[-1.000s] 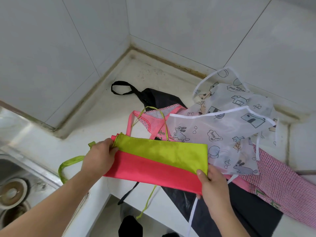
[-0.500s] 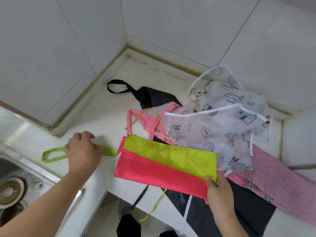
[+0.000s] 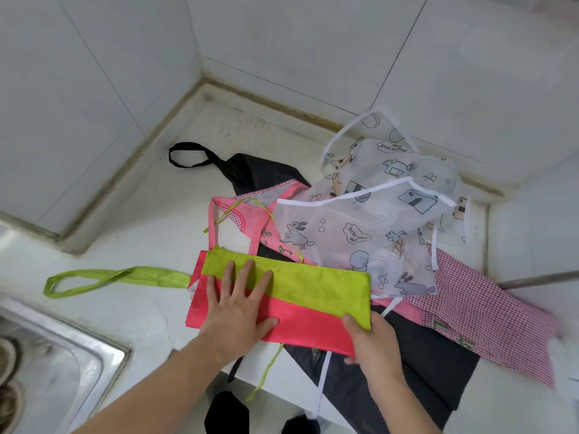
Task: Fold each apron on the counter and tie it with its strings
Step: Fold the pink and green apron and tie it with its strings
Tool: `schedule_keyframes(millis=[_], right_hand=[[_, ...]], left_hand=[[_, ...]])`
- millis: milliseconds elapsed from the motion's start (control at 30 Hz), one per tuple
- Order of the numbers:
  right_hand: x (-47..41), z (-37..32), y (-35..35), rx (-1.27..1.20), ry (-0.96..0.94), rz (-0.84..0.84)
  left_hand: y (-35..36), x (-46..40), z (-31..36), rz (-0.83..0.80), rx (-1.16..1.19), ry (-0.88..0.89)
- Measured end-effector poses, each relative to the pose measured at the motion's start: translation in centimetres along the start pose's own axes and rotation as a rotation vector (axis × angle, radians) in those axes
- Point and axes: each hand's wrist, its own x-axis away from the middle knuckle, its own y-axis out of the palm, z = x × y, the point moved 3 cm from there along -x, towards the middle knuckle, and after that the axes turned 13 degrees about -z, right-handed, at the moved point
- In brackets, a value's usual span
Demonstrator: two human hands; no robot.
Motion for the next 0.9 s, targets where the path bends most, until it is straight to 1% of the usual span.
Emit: schedule_keyframes(millis=[100,167,233,367,567,733,833,900], right_hand=[[0.1,0.1,0.3,0.029,0.012,-0.073],[0.3,0.2,0.0,0.013,0.018,-0.063],[0.8,0.2,-0.3,-0.038,0.009,-0.064],[2.2,-0.2,-0.5,-0.133,-0.037,-0.099],[3.6,-1.5,1.0,-0.107,-0.108,-0.101],[4.7,-3.2,2.4,-0.059,-0.192,-0.108],[5.3,-4.1,3.2,-0.065,-0.224,-0.122],[5.5,-4.8,3.9,-0.097,-0.233,-0.131]], left_hand=[[-1.3,0.8,2.4,0.071,0.006,0.095],[-0.9,1.0,3.6,0.0,0.039,0.113],[-0.3,1.0,4.1,-0.078,0.062,0.068],[-1.0,0.7,4.5,-0.158,0.05,0.022],[-2.2,-0.5,5.0,-0.246,0.009,-0.017],[-2.3,-0.9,5.1,-0.273,0.01,-0.022],[-2.3,-0.9,5.0,-0.249,0.02,0.012],[-2.3,-0.7,4.2,-0.217,0.126,0.054]])
